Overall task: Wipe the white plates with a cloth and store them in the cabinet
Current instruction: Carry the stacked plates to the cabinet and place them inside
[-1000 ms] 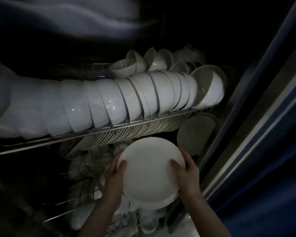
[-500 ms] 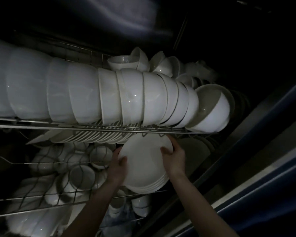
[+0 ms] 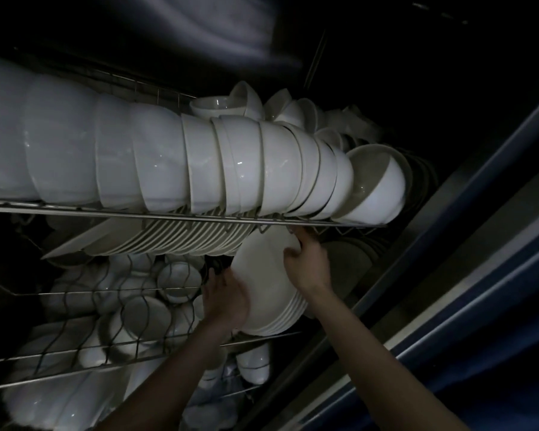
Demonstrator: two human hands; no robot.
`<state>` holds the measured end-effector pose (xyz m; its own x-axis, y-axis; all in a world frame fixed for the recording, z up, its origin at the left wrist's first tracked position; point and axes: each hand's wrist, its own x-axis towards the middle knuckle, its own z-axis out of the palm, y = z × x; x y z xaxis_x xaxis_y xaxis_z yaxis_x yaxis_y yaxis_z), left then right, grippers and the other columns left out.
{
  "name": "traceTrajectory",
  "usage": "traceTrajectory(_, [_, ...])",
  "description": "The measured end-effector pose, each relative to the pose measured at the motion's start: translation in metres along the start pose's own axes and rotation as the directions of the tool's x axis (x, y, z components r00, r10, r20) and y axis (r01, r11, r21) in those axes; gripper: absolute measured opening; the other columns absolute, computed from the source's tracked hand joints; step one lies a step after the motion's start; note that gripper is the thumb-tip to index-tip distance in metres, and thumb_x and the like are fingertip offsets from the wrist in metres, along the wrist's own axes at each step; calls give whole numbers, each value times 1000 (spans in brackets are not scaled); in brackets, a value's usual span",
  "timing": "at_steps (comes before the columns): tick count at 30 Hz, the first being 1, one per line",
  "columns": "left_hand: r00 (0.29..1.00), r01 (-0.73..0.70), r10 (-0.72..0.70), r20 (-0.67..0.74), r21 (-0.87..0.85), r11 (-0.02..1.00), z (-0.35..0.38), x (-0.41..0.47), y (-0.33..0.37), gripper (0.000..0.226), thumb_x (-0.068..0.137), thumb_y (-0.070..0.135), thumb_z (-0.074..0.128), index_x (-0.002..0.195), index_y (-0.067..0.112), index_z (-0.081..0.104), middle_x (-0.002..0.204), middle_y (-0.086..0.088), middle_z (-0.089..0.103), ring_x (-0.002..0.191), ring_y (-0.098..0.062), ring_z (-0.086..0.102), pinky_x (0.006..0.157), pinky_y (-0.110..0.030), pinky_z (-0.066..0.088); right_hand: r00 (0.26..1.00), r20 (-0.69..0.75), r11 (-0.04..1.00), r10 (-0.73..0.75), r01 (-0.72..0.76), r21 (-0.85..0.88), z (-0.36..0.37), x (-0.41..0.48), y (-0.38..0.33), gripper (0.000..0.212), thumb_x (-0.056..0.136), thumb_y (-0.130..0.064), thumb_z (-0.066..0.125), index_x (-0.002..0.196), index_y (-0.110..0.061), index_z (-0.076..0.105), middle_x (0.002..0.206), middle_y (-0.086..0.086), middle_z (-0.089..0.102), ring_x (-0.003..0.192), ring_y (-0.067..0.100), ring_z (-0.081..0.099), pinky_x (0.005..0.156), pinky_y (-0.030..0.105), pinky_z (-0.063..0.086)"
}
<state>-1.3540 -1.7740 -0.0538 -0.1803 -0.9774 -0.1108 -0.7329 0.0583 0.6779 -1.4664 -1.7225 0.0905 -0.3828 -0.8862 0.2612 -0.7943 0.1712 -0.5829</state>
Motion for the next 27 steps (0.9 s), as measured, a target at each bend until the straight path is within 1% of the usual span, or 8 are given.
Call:
traceTrajectory(2, [999, 28, -30, 23, 81, 996, -1, -3, -8, 61, 101, 32, 28, 154, 8, 9, 163, -8, 16, 151, -27, -9, 120, -47, 7, 999, 53, 993, -11, 17, -114, 4, -4, 4, 61, 88, -13, 57, 144, -33, 46, 152, 4, 42, 131, 32, 49, 102, 41, 47])
traceTrajectory(5, [999, 27, -30, 26, 133, 991, -4, -5, -20, 59, 103, 34, 25, 155, 12, 7, 164, -6, 9, 150, -27, -11, 121, -47, 3, 994, 111, 973, -17, 42, -228, 9, -9, 14, 63, 89, -24, 57, 148, -36, 38, 158, 0, 30, 135, 34, 39, 102, 42, 44])
traceTrajectory(9, [996, -8, -8, 91, 180, 984, -15, -2, -29, 59, 103, 41, 21, 156, 20, 8, 165, 1, 1, 150, -26, -15, 119, -49, -6, 993, 118, 968, -18, 47, -248, 11, -9, 18, 64, 91, -38, 59, 150, -37, 34, 160, -1, 25, 140, 34, 30, 103, 45, 41])
traceTrajectory(14, [982, -86, 51, 184, 192, 978, -23, -2, -47, 66, 100, 53, 26, 156, 27, 4, 165, 0, -6, 150, -26, -15, 120, -48, -2, 993, 94, 973, -70, 89, -211, 13, -19, 23, 68, 92, -44, 60, 153, -36, 30, 162, 2, 20, 146, 29, 18, 112, 40, 31])
traceTrajectory(17, [972, -131, 79, 221, 232, 964, -26, -2, -59, 69, 98, 60, 26, 156, 29, 4, 165, -2, -8, 149, -25, -18, 120, -47, -3, 991, 82, 958, -105, 123, -258, 14, -26, 22, 71, 93, -44, 60, 154, -31, 28, 163, 6, 17, 148, 30, 15, 119, 40, 22])
traceTrajectory(21, [957, -222, 167, 237, 231, 947, -36, -8, -72, 67, 98, 59, 30, 156, 32, 9, 165, -4, 1, 150, -24, -13, 122, -44, 0, 987, 54, 929, -153, 163, -332, 13, -41, 16, 68, 93, -41, 61, 153, -20, 34, 162, 16, 20, 151, 32, 14, 120, 47, 18])
traceTrajectory(25, [949, -300, 255, 184, 293, 908, -58, -27, -83, 57, 100, 48, 39, 152, 25, 30, 161, -3, 22, 151, -24, 7, 121, -38, 13, 968, 0, 909, -250, 235, -344, 12, -65, 3, 55, 92, -29, 67, 141, -9, 53, 152, 24, 38, 144, 41, 30, 120, 51, 22])
traceTrajectory(27, [936, -348, 318, 151, 271, 897, -72, -41, -89, 51, 100, 42, 45, 146, 19, 42, 154, -5, 37, 146, -24, 24, 117, -34, 22, 964, 24, 916, -264, 259, -307, 11, -80, -2, 50, 91, -24, 68, 137, -8, 57, 150, 23, 41, 141, 42, 36, 118, 52, 28])
